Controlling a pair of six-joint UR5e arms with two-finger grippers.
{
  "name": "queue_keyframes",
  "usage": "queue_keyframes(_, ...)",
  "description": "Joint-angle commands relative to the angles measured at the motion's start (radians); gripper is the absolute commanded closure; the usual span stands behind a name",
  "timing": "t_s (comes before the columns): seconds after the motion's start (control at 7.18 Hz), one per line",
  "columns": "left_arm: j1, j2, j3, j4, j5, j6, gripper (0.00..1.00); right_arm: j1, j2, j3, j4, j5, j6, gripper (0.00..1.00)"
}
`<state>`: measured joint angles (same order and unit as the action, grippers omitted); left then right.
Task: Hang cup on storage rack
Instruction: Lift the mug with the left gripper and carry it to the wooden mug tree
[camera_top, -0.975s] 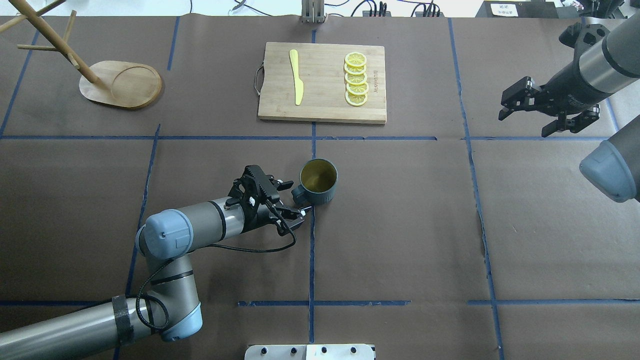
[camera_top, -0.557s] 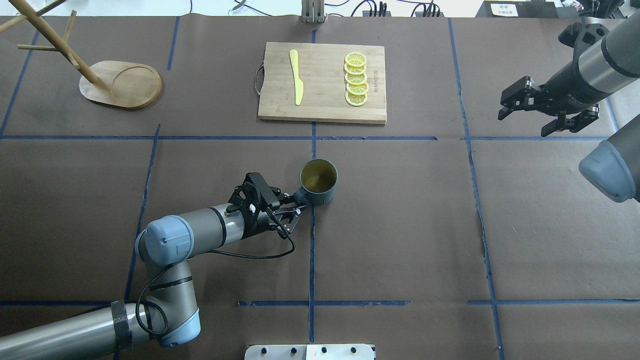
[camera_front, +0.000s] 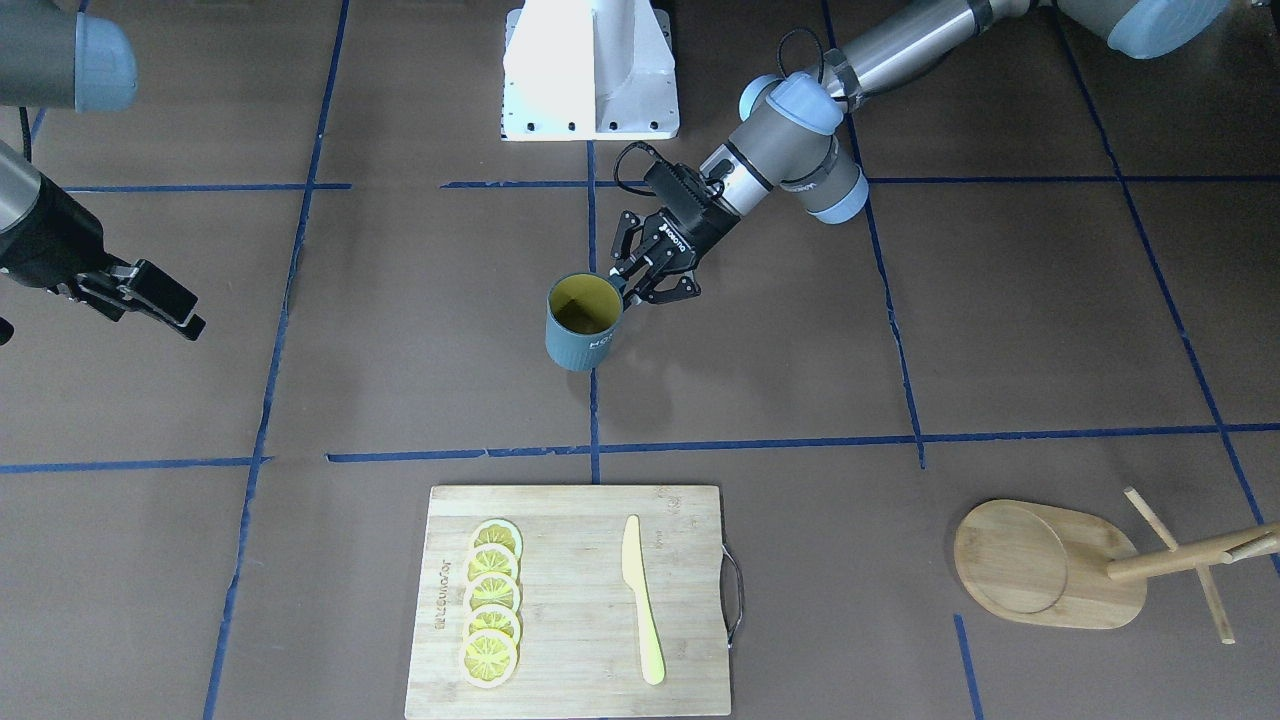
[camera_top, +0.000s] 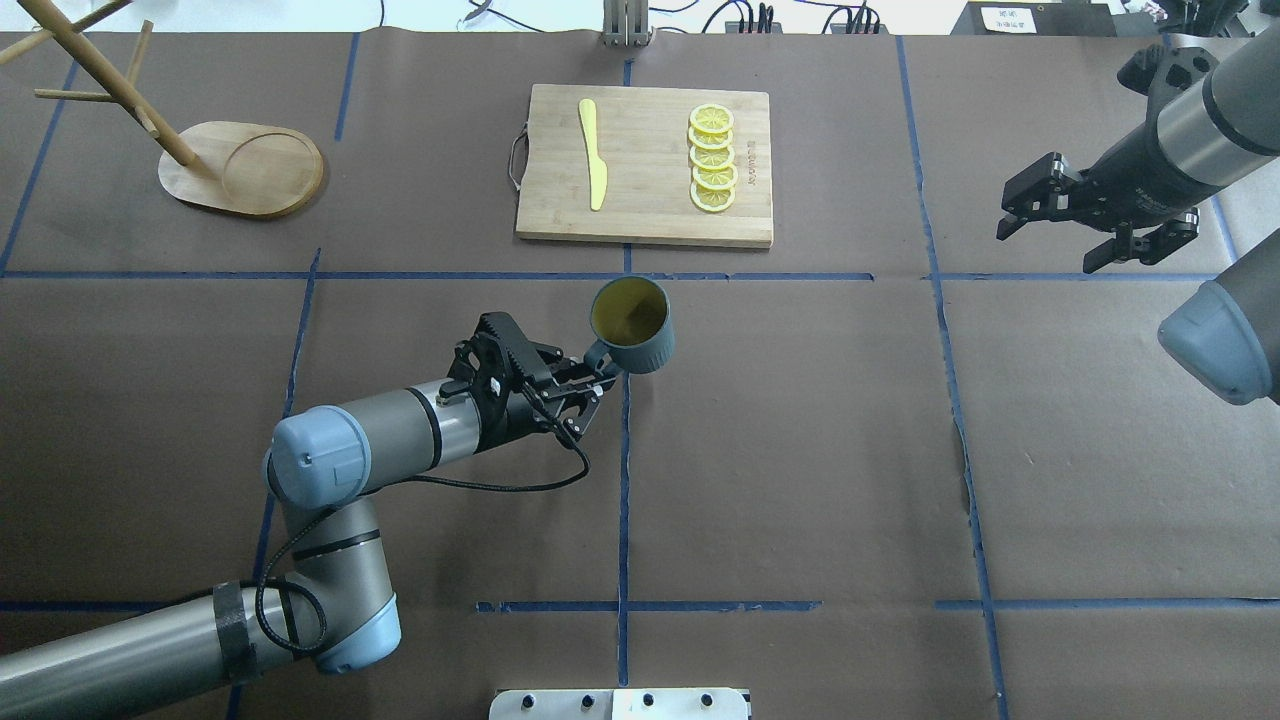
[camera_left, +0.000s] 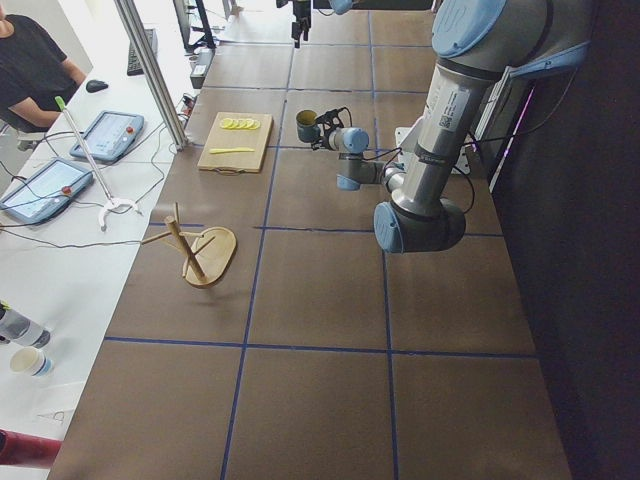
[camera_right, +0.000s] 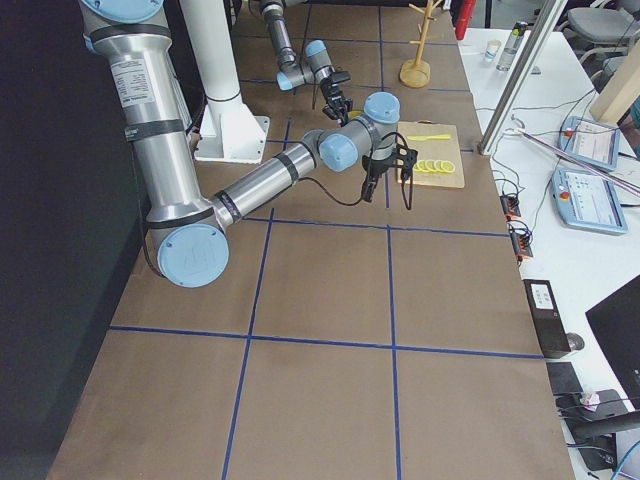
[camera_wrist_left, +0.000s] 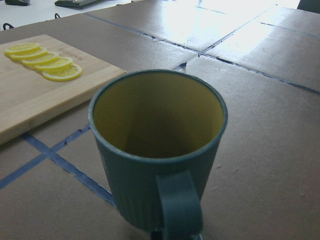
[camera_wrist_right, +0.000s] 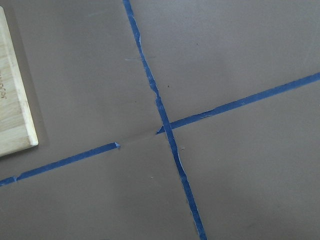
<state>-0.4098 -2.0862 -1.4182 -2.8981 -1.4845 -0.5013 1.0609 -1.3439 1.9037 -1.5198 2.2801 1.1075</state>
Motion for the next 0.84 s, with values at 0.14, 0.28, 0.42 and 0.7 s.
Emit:
queue_keyframes(0.14,-0.139,0.026,-0.031,-0.015,-0.007,-0.303,1.0,0.001,-0.007,0.008,0.001,-0.001,0.0,0.0)
queue_keyframes(0.28,-0.174,0.055,-0.031,-0.065,-0.01,-0.53,1.0,0.001,-0.008,0.012,0.001,-0.001,0.002,0.0)
queue_keyframes(0.42,-0.213,0.076,-0.024,-0.12,-0.01,-0.616,1.0,0.001,-0.008,0.012,0.001,-0.001,0.002,0.0)
queue_keyframes(0.7,-0.311,0.084,-0.019,-0.182,-0.017,-1.188,1.0,0.001,-0.011,0.023,0.001,-0.001,0.003,0.0)
